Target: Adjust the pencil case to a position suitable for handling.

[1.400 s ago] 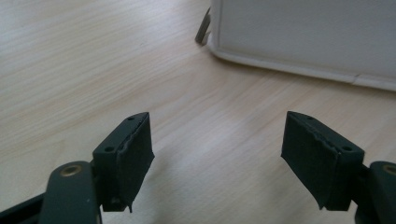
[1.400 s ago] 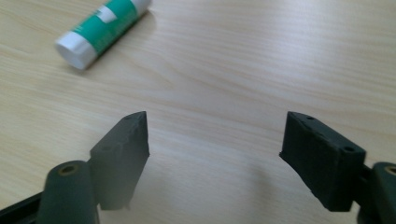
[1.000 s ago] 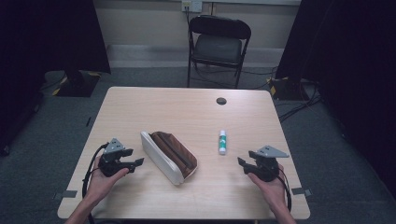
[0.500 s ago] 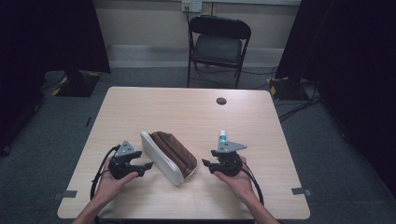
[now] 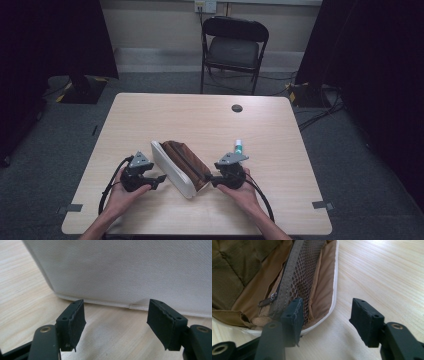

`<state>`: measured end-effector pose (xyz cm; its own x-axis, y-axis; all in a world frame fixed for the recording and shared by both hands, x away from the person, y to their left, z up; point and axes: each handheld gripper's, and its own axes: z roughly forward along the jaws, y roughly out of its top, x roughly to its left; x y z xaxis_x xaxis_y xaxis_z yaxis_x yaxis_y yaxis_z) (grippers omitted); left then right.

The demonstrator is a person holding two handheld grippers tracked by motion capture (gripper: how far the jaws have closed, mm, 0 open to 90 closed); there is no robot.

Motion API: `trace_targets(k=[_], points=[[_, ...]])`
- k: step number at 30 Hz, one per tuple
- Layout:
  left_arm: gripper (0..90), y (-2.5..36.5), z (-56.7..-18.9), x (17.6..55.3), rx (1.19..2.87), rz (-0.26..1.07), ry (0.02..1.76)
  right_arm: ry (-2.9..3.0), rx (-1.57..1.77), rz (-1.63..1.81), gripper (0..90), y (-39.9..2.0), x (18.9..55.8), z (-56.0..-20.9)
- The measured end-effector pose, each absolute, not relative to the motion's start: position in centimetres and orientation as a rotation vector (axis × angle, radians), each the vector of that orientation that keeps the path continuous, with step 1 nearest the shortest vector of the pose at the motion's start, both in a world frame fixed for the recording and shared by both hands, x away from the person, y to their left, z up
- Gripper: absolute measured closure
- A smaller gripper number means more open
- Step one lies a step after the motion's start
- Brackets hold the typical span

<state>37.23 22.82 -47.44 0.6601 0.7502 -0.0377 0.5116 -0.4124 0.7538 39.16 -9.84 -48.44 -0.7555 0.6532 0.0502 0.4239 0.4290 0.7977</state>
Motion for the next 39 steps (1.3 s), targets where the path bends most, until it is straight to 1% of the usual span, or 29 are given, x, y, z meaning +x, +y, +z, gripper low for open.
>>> trace_targets(k=[1,2,10,15,18,19,24,29,31,37,39], points=[[30.4,22.9,-47.4,37.3,2.106,0.398,0.978,2.414,0.955,1.228,39.1,-9.8,39.0,-48.4],[30.4,22.9,-47.5,37.4,2.095,0.392,0.984,2.411,0.967,1.232,38.6,-9.8,39.0,-48.3],[30.0,22.6,-47.6,37.6,2.089,0.401,0.974,2.443,0.909,1.248,38.1,-9.3,37.4,-48.4],[27.7,22.4,-47.6,37.9,2.067,0.415,0.975,2.455,0.878,1.267,38.1,-8.9,36.3,-48.4],[24.4,22.3,-47.6,38.0,2.063,0.426,0.974,2.47,0.869,1.271,38.6,-8.7,36.0,-48.3],[24.1,22.0,-47.4,38.0,2.041,0.469,1.014,2.484,0.871,1.281,38.6,-8.4,35.6,-48.3],[23.0,21.9,-47.2,37.9,2.027,0.473,0.992,2.488,0.852,1.297,37.4,-7.7,35.0,-48.4],[22.7,22.4,-46.8,37.5,2.009,0.47,0.996,2.489,0.853,1.298,36.5,-7.8,35.0,-48.2],[23.0,23.1,-46.4,37.2,1.992,0.463,1.0,2.461,0.867,1.312,36.2,-8.4,35.4,-47.9],[23.0,24.6,-44.8,35.7,1.86,0.386,1.01,2.399,0.912,1.312,36.0,-10.1,36.4,-47.2],[22.4,24.5,-44.1,35.3,1.848,0.377,0.993,2.381,0.937,1.304,35.6,-10.7,36.9,-47.2]])
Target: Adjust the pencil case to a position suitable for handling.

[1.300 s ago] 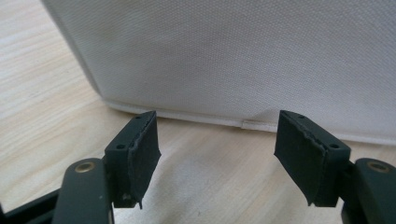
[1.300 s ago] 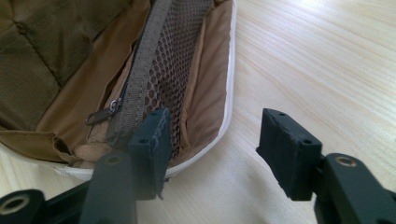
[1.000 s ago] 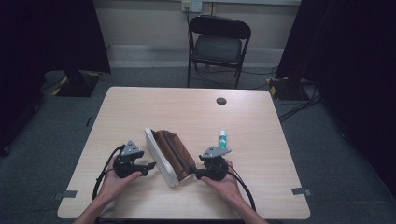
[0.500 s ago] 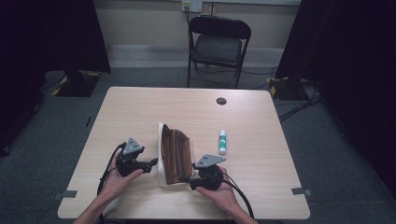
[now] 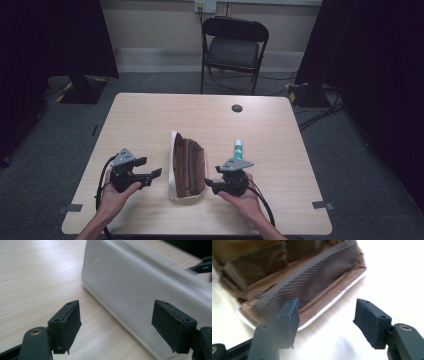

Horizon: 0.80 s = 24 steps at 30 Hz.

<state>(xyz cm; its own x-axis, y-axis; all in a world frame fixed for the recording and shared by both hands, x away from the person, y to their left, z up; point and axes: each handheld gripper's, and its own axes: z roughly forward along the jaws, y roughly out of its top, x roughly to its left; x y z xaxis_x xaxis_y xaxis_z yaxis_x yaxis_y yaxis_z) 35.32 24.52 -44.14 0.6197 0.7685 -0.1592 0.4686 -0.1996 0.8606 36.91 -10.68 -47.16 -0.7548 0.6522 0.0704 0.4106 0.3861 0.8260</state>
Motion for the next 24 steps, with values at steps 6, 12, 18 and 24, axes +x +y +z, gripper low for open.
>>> trace_targets(k=[6,12,18,24], points=[[22.5,23.2,-42.6,34.1,1.834,0.367,0.918,2.378,0.983,1.268,32.6,-12.3,37.4,-47.0],[17.1,21.0,-41.4,32.9,1.811,0.323,0.841,2.316,1.055,1.252,30.4,-15.6,37.2,-46.6],[17.5,19.5,-42.2,32.8,1.886,0.334,0.845,2.241,1.138,1.251,30.4,-19.1,37.1,-46.4],[17.5,18.9,-43.0,33.3,1.9,0.367,0.866,2.222,1.195,1.167,29.6,-21.1,37.6,-47.6]])
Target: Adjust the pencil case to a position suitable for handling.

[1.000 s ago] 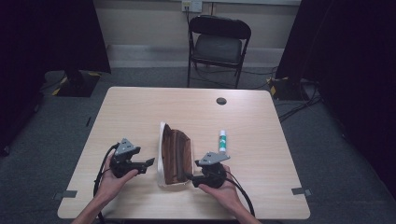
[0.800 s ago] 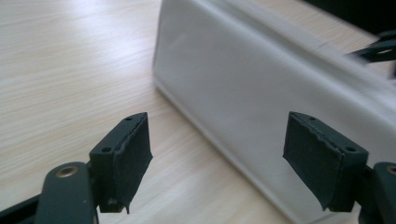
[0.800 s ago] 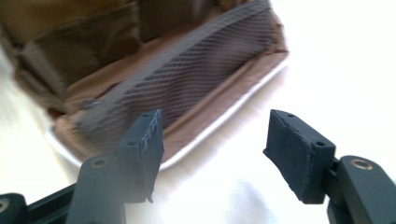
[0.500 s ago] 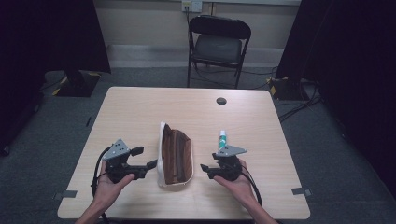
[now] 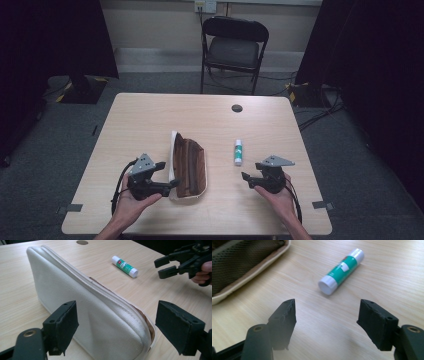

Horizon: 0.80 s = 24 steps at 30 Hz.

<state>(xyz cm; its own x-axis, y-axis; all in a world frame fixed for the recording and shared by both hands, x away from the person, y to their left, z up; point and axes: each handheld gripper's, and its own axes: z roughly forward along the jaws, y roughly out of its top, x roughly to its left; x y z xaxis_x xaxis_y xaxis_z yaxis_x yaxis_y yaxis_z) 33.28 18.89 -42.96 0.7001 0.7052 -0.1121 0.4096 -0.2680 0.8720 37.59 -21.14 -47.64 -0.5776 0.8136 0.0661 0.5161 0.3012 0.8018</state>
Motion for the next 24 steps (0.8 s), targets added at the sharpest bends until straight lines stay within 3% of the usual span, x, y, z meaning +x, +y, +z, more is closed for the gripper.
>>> trace_targets(k=[3,8,13,15,24], points=[[18.9,18.8,-43.0,33.4,1.919,0.404,0.87,2.213,1.213,1.158,29.6,-21.4,37.8,-47.8],[30.8,18.8,-43.3,33.6,1.947,0.398,0.861,2.195,1.245,1.126,30.2,-22.2,38.2,-48.2],[35.9,19.1,-43.6,33.9,1.97,0.367,0.857,2.187,1.264,1.106,31.0,-22.4,38.4,-48.4],[44.8,19.4,-43.6,34.0,1.957,0.344,0.845,2.179,1.273,1.109,31.6,-22.4,38.5,-48.5],[68.3,20.6,-43.3,34.7,1.973,0.381,0.805,2.183,1.266,1.113,31.9,-22.3,38.6,-48.5]])
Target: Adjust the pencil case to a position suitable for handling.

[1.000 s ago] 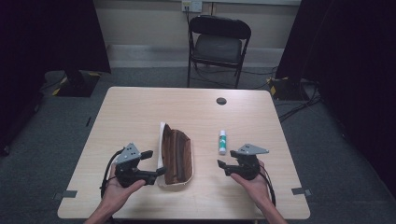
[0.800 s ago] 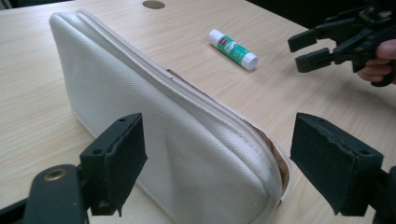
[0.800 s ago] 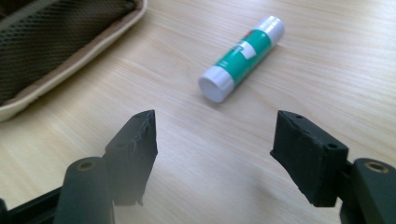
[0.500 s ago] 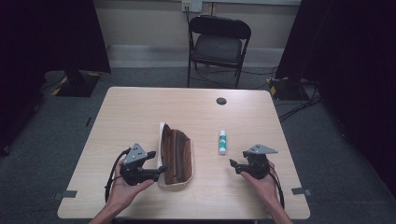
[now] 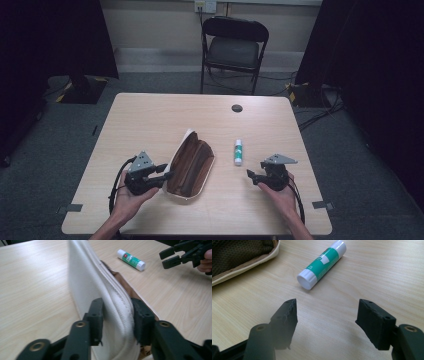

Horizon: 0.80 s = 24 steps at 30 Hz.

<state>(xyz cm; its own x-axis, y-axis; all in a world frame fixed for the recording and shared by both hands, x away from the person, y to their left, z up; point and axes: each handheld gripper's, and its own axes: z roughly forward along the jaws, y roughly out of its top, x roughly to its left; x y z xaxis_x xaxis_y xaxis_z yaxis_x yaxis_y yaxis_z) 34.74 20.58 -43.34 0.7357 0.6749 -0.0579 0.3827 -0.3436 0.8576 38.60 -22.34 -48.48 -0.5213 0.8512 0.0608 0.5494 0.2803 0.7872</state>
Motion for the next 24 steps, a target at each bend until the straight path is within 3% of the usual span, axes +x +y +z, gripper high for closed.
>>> trace_targets(k=[1,6,10,12,13,17,18,20,21,23,24], points=[[74.2,20.9,-43.3,34.9,1.977,0.406,0.797,2.18,1.268,1.113,31.9,-22.4,38.6,-48.5],[77.0,21.7,-43.4,35.3,1.945,0.359,0.809,2.179,1.274,1.108,31.9,-22.5,38.7,-48.5],[61.2,22.0,-43.3,35.2,1.945,0.347,0.838,2.172,1.283,1.105,31.9,-22.6,38.8,-48.4],[57.5,22.2,-43.3,34.6,1.962,0.369,0.846,2.173,1.28,1.109,32.0,-22.7,38.8,-48.4],[50.3,22.3,-43.3,34.3,1.957,0.373,0.861,2.172,1.278,1.11,32.0,-22.7,38.8,-48.4],[48.2,23.1,-43.6,33.8,1.99,0.378,0.867,2.174,1.282,1.109,32.0,-22.6,38.8,-48.4],[48.7,23.1,-43.9,33.7,1.99,0.374,0.881,2.175,1.277,1.111,32.0,-22.5,38.9,-48.4],[62.2,23.1,-44.2,33.7,2.016,0.399,0.887,2.179,1.273,1.112,32.0,-22.4,38.9,-48.3],[62.2,23.1,-44.3,33.7,2.019,0.416,0.895,2.178,1.273,1.113,32.0,-22.4,38.9,-48.4],[74.1,23.2,-44.1,33.9,2.019,0.442,0.9,2.185,1.274,1.109,32.0,-22.3,39.0,-48.4],[74.1,23.3,-44.0,34.1,2.025,0.455,0.9,2.185,1.274,1.109,32.0,-22.3,39.0,-48.4]])
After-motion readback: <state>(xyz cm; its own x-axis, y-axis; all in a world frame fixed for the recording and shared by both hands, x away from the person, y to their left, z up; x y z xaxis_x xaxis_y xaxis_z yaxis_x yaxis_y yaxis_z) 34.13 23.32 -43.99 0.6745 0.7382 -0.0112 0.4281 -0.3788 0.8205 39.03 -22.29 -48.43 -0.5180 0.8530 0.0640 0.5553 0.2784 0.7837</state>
